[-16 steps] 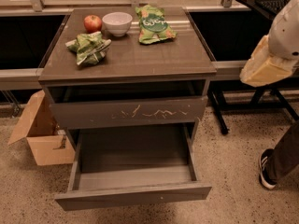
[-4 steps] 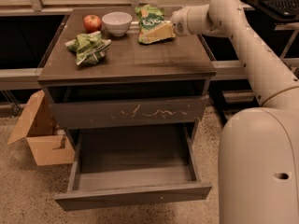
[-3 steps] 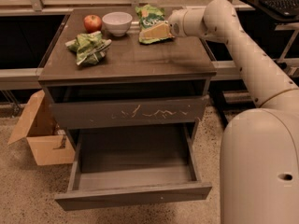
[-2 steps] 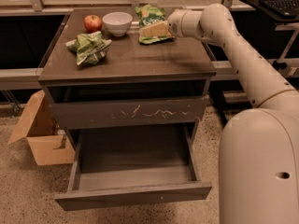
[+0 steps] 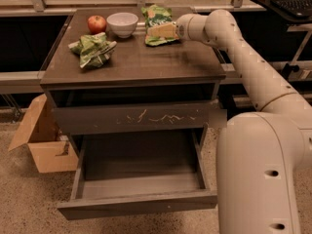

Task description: Place green rice chip bag into middle drawer

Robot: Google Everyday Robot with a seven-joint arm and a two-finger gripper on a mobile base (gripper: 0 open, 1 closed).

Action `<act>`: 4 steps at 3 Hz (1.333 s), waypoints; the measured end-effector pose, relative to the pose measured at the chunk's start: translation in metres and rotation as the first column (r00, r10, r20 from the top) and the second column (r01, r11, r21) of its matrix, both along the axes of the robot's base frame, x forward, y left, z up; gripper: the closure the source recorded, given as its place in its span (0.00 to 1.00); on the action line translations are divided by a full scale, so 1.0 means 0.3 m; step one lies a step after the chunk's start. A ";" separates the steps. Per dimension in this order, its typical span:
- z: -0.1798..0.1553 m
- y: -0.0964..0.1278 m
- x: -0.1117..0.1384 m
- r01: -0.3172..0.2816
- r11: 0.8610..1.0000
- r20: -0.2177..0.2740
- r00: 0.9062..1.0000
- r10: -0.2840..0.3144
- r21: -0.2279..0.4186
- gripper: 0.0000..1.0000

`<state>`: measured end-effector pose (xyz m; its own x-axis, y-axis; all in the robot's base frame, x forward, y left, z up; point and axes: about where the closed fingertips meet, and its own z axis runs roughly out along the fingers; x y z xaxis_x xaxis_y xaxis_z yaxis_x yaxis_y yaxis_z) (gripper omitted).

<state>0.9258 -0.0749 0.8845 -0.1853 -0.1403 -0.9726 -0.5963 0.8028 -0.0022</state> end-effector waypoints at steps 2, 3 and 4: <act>-0.067 -0.001 0.056 0.017 1.000 -0.048 0.999 -0.018 -0.024 0.00; -0.115 0.011 0.086 0.014 0.999 -0.071 0.997 -0.016 -0.035 0.02; -0.150 0.022 0.105 0.003 1.000 -0.091 0.996 -0.005 -0.027 0.18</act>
Offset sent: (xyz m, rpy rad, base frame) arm 0.0335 -0.0077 -0.0256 -0.0511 0.0665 -0.0323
